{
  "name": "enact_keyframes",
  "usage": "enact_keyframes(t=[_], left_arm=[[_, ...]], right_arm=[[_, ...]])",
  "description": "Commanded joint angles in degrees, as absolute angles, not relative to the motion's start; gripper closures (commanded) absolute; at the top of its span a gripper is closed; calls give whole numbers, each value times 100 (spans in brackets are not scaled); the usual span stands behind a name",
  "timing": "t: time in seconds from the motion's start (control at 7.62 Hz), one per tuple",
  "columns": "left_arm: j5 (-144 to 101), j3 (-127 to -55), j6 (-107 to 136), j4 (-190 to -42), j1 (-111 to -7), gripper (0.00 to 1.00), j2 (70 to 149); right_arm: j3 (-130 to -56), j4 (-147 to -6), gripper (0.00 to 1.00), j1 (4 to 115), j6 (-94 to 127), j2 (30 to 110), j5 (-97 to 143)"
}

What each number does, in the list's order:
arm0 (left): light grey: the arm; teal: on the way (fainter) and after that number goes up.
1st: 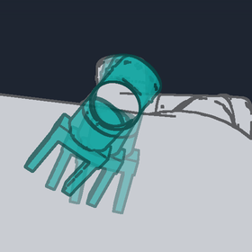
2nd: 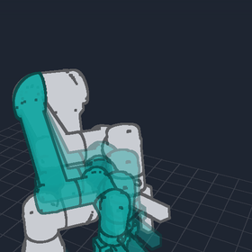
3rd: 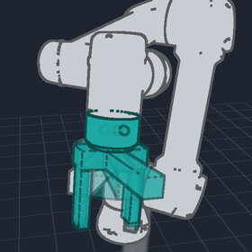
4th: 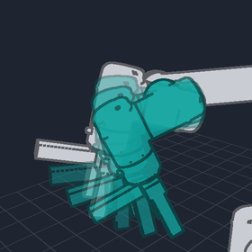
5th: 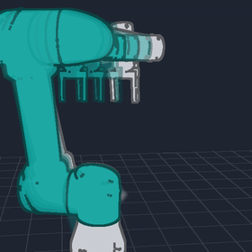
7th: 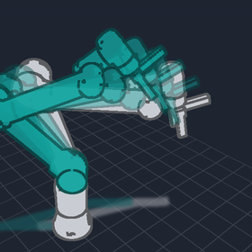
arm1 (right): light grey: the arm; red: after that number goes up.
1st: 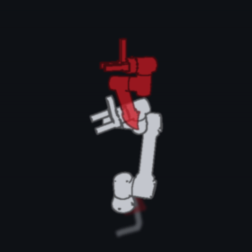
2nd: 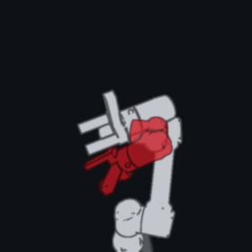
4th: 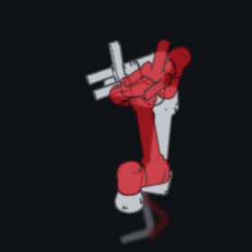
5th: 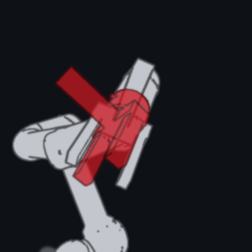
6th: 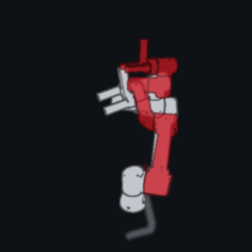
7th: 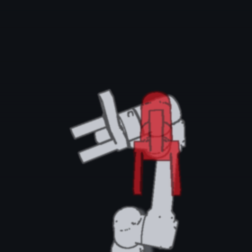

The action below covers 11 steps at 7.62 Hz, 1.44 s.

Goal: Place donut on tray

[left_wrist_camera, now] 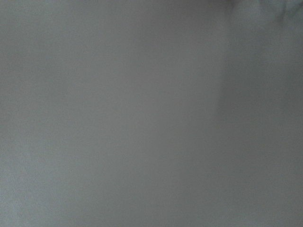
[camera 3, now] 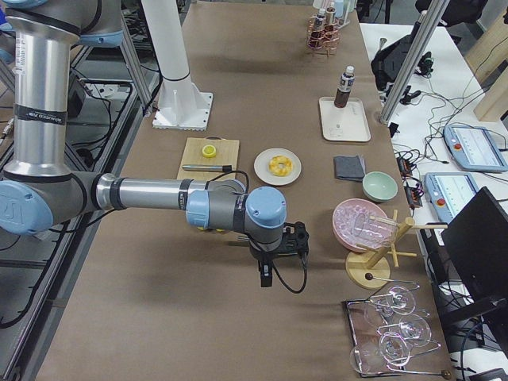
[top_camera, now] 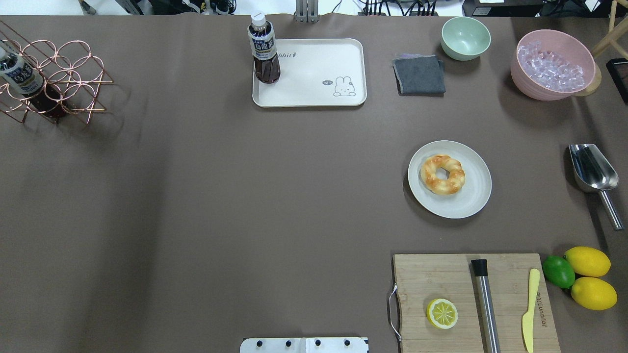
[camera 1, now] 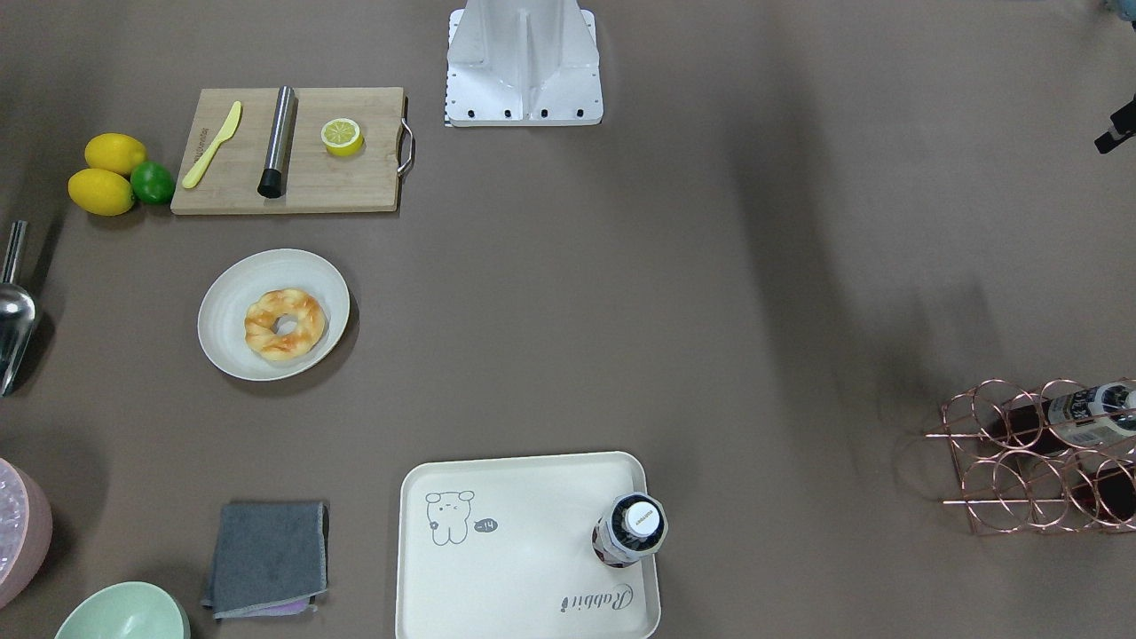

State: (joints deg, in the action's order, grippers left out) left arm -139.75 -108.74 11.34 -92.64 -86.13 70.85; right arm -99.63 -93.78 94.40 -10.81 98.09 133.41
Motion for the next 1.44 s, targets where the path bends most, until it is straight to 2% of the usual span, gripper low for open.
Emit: enact_keyframes(t=[0.0,1.31], left_arm=[[-13975,-10872,1134,-9272,-8613,1,7084],[-13983,-10881,1134,-9272,-8613,1,7075]], right_arm=[[-10010,-9378,0,9439,-1133,9809,13324],[-10081,-9387,0,9439,-1073,9791,13359]])
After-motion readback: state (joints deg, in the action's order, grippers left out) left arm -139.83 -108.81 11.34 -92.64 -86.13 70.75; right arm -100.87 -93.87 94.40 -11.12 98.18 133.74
